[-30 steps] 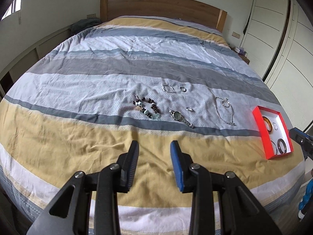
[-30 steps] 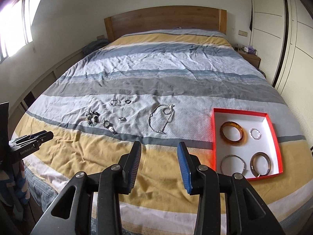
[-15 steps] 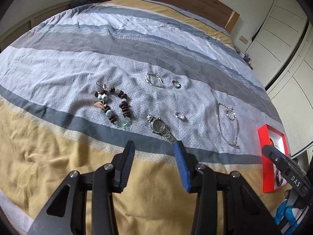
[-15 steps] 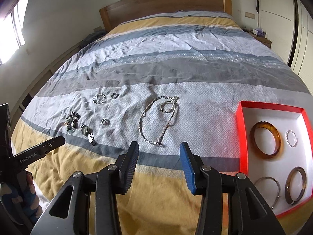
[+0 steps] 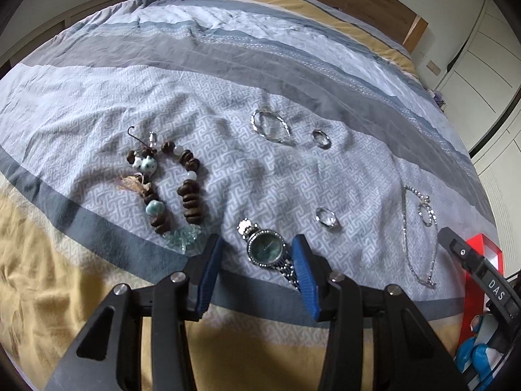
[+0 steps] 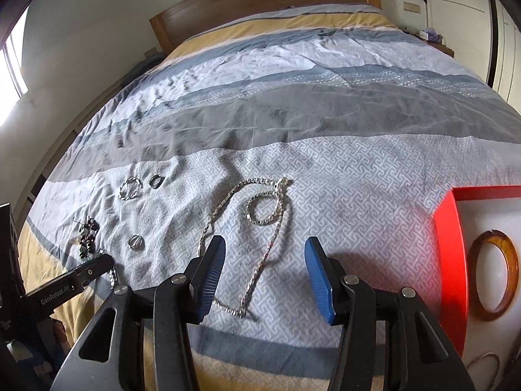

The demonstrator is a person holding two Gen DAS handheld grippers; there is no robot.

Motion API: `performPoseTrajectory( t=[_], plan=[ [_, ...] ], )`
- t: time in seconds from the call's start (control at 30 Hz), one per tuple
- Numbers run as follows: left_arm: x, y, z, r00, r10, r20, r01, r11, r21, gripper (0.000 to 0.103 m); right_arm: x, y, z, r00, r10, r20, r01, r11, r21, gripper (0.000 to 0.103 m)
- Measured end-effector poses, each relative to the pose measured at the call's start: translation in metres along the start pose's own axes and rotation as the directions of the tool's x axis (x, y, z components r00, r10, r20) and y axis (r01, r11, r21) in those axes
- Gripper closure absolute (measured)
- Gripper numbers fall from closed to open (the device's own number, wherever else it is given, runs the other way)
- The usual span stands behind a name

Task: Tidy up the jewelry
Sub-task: 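Grasp the watch with the left tool while the right tool grasps the silver chain necklace, then carry the watch and necklace into the red box and open both tools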

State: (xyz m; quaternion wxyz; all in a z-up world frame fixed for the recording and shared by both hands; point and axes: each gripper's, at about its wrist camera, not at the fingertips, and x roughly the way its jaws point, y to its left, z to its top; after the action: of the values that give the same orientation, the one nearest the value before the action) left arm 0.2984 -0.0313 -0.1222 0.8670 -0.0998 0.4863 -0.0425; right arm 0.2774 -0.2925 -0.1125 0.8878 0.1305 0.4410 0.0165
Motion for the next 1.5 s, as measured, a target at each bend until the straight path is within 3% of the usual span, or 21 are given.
performPoseTrajectory(
  t=[0.23,0.37,0.43,0.77,1.13,1.3,1.5],
  plan=[
    [0.009,-0.009,-0.003,0.998,0.063,0.027,-0.064,0.997,0.044,0.062,0.034,-0.007,0.014,1.000,0.004,-0.015,-0.004,1.000,0.004,0.053],
    [0.008,-0.011,-0.003,0.996,0.081,0.041,-0.084,0.995,0.058,0.073,0.046,-0.004,0.015,0.999,0.010,-0.032,-0.010,1.000,-0.012,0.089],
    [0.007,-0.012,-0.004,0.995,0.085,0.044,-0.088,0.994,0.068,0.080,0.047,-0.003,0.013,0.999,0.016,-0.036,-0.017,1.000,-0.018,0.098],
    [-0.032,-0.012,-0.004,0.998,-0.022,0.067,0.018,0.998,0.068,0.082,-0.008,0.003,0.006,0.999,0.038,0.017,-0.037,0.999,-0.021,0.099],
    [-0.121,-0.028,-0.011,0.981,-0.122,0.148,0.101,0.985,0.143,0.082,-0.135,0.010,0.013,0.987,0.038,0.159,-0.028,0.997,-0.067,0.099],
    [-0.151,-0.053,-0.014,0.971,-0.167,0.169,0.136,0.974,0.180,0.082,-0.195,-0.007,0.022,0.976,0.002,0.219,0.014,0.997,-0.071,0.099],
    [-0.167,-0.109,-0.019,0.954,-0.259,0.148,0.219,0.944,0.245,0.082,-0.246,-0.042,0.028,0.963,-0.065,0.262,0.087,0.994,-0.073,0.099]
  ],
)
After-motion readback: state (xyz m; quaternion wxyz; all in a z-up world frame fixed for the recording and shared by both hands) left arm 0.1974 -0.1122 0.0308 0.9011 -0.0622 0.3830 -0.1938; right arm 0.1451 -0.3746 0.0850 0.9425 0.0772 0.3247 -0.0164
